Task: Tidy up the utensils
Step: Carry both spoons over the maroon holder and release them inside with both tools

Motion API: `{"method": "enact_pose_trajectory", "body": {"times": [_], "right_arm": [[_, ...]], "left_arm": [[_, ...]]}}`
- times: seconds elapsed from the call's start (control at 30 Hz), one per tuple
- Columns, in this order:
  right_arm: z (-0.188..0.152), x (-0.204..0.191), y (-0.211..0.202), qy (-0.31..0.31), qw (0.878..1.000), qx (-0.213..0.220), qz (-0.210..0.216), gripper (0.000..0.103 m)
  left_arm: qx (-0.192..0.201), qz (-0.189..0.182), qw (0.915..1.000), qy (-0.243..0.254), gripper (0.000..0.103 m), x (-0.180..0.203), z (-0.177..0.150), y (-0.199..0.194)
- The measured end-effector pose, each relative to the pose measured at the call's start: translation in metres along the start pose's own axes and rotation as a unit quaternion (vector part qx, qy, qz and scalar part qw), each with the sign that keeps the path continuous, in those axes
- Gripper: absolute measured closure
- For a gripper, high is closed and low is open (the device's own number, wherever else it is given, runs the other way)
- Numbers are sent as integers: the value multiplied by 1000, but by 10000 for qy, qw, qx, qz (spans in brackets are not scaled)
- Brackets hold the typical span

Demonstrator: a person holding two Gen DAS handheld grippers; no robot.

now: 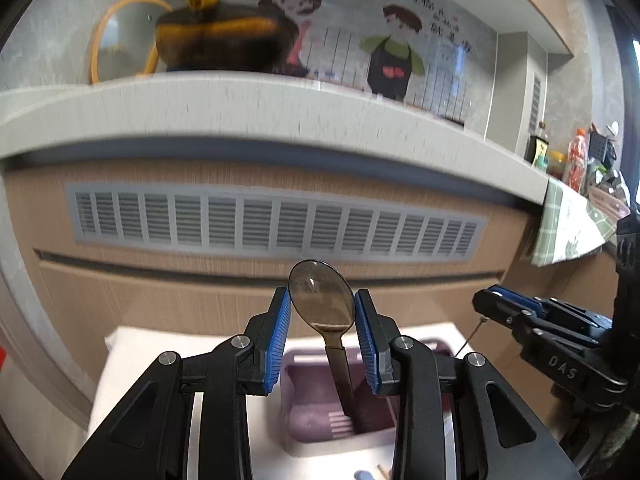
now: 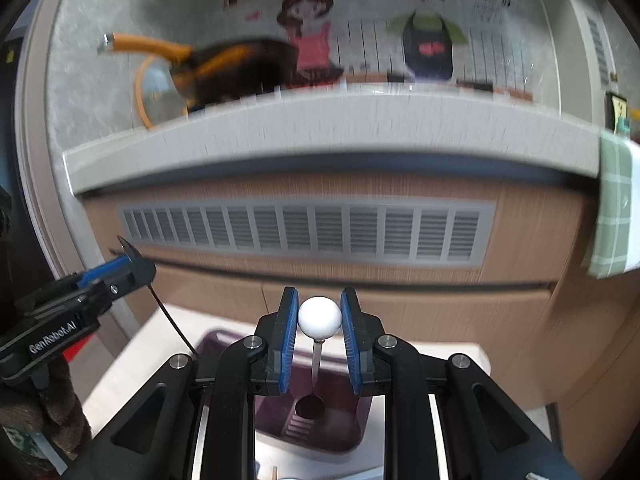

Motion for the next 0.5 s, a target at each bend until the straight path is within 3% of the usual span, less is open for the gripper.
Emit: {"method": "enact_pose_trajectory", "body": {"times": [0.33,0.43,0.5], "right_arm": [[-44,3,38,-45,9960,-871,180,82],[-54,3,39,-237,9955,-891,233,81],[-57,4,34,-309,9961,-817,157,81]], "left_arm": [[-752,-348,9964,-164,68,-7,-39,37],[-701,-318,9966,-286,65,-11,-44,35],[-457,-323,9972,-488,63,-16,-41,23]]}}
Point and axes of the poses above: each gripper's, at about its wrist camera, not at the fingertips, and y roughly the way its jaws point, x to its right, z to its top, the point moved 1 cm from there along y, roughly the way its jaws point, and after that the axes turned 1 degree about -z, right-handed, at the moved point
